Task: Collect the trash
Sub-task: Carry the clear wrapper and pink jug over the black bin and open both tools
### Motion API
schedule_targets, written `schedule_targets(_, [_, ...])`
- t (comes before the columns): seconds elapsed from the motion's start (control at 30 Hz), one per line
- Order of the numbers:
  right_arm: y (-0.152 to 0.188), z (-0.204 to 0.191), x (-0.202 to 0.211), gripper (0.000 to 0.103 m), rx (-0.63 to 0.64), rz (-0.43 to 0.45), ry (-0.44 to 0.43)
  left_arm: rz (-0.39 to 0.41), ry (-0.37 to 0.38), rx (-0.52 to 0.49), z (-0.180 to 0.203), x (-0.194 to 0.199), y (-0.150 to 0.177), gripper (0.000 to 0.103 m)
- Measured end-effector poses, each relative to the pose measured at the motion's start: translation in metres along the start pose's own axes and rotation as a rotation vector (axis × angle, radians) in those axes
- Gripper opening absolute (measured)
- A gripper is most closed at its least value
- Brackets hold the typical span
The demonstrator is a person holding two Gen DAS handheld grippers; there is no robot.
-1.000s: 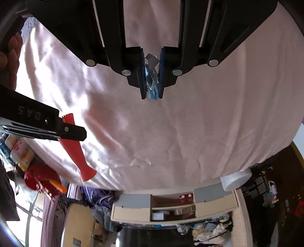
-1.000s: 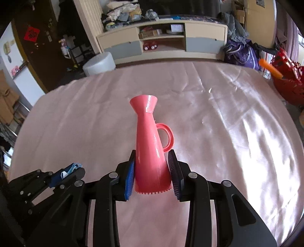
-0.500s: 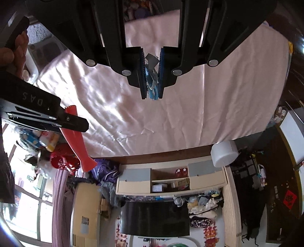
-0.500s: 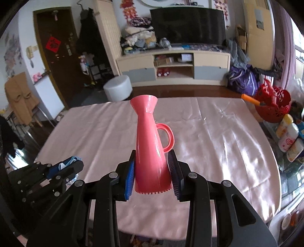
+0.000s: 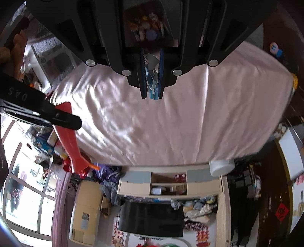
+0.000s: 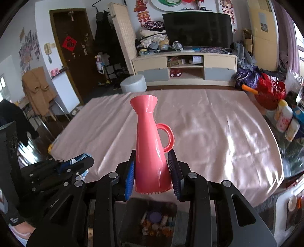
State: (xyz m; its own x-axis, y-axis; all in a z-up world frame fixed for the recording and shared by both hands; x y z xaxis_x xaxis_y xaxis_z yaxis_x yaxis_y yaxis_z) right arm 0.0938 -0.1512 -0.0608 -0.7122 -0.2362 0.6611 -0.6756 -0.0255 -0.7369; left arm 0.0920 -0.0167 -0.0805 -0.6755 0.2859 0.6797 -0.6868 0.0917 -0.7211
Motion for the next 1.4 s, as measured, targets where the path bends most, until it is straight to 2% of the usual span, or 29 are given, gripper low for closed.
schedule_targets(0.1, [0.025, 0.001, -0.005, 0.034, -0.003, -0.025, 0.007, -0.04, 0.0, 0.008, -0.003, -0.008, 0.031, 0.01])
schedule_targets(0.33, [0.098, 0.005, -0.038, 0.034, -0.049, -0.149, -0.016, -0.135, 0.01, 0.059, -0.01, -0.038, 0.105, 0.01])
schedule_targets(0.53, [0.156, 0.008, -0.078, 0.034, -0.076, -0.268, -0.023, -0.209, 0.044, 0.083, -0.009, -0.063, 0.148, 0.01])
schedule_targets(0.73, [0.197, 0.008, -0.11, 0.034, -0.125, -0.373, -0.035, -0.284, 0.077, 0.071, -0.002, -0.088, 0.18, 0.01])
schedule_targets(0.87, [0.211, 0.012, -0.121, 0.034, -0.139, -0.405, -0.022, -0.331, 0.094, 0.061, 0.0, -0.103, 0.198, 0.01])
schedule_targets(1.1, [0.207, 0.014, -0.127, 0.034, -0.153, -0.402, -0.001, -0.362, 0.106, 0.094, -0.006, -0.113, 0.205, 0.011])
schedule_targets(1.2, [0.205, 0.012, -0.127, 0.036, -0.145, -0.391, 0.005, -0.371, 0.11, 0.107, -0.008, -0.115, 0.206, 0.018])
schedule_targets(1.23, [0.205, 0.011, -0.128, 0.036, -0.143, -0.39, 0.009, -0.373, 0.103, 0.11, -0.009, -0.116, 0.206, 0.025])
schedule_targets(1.37, [0.202, 0.01, -0.127, 0.037, -0.148, -0.385, 0.015, -0.371, 0.097, 0.119, -0.011, -0.114, 0.206, 0.032])
schedule_targets(1.4, [0.2, 0.011, -0.127, 0.04, -0.151, -0.382, 0.017, -0.369, 0.094, 0.121, -0.012, -0.113, 0.206, 0.035])
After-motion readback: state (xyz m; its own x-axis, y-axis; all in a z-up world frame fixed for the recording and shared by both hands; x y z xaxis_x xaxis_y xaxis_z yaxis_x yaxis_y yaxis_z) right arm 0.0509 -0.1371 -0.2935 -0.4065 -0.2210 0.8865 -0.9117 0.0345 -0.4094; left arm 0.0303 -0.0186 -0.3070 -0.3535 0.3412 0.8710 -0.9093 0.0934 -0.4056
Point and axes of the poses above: each gripper's, at about its wrist camera, not at the fingertips, and x roughly against the way its jaws point, z to its right, y to its underside, the point moved 6 cm from there along -x, roughly the way its jaws point, and after that the axes turned 4 degrees about y, right-handed, at the moved point
